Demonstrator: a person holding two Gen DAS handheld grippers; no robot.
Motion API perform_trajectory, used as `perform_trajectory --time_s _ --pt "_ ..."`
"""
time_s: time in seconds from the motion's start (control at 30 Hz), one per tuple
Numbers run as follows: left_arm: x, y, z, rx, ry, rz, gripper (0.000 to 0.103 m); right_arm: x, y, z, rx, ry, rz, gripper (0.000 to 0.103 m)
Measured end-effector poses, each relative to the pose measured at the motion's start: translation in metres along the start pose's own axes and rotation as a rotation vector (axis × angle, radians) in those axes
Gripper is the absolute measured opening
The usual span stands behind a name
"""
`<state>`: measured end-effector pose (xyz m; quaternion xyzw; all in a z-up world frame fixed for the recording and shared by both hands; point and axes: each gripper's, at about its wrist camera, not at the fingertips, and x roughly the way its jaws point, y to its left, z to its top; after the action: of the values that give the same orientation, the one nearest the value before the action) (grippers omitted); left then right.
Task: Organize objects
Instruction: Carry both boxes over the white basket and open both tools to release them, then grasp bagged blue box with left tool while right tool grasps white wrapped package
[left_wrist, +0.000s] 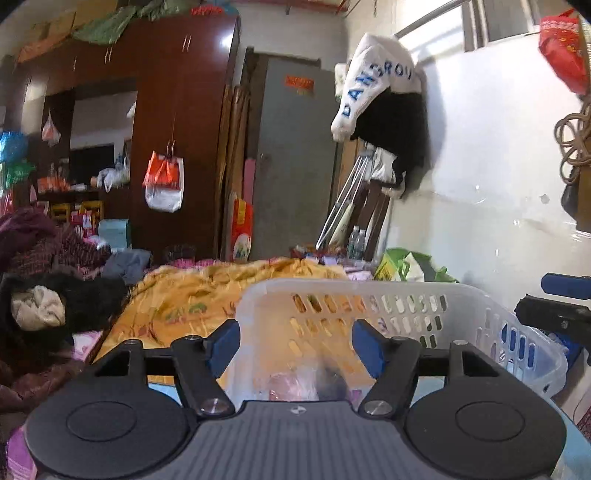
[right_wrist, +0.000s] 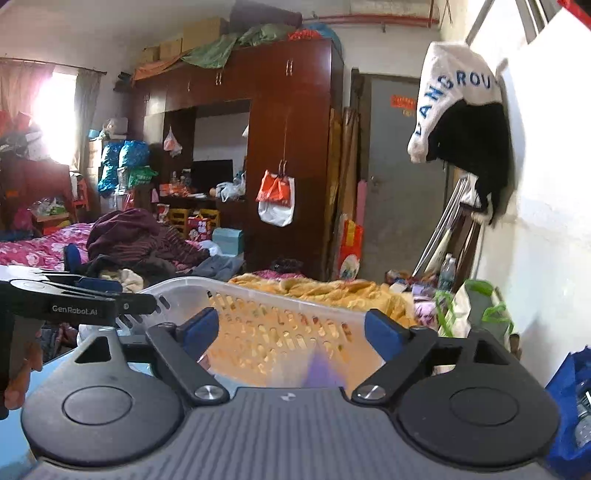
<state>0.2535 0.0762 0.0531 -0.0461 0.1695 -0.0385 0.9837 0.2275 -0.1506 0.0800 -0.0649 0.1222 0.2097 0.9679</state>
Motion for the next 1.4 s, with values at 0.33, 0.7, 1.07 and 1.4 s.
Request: perform_trajectory --time_s 0.33,0.7,1.07,1.4 --pt "-0.117 -0.013 -0.049 0.084 -0.114 -0.056 0.083 -0.094 -0.011 -0.061 0.165 -0.046 0.08 0.103" --pt "-0.171 -0.071 -0.156 0.201 -0.033 -0.175 0.084 -0.144 0.005 -0.159 0.195 0.04 0.161 0.103" --pt "-0.162 -0.074 -0.169 0.203 -0.04 -0.169 0.081 -0.106 0.049 -0.148 0.017 0.091 0.204 0.095" --pt "-0.152 -0.082 -0.17 0.204 -0.028 -0.214 0.081 -0.131 0.032 -0.158 0.042 0.082 0.212 0.085"
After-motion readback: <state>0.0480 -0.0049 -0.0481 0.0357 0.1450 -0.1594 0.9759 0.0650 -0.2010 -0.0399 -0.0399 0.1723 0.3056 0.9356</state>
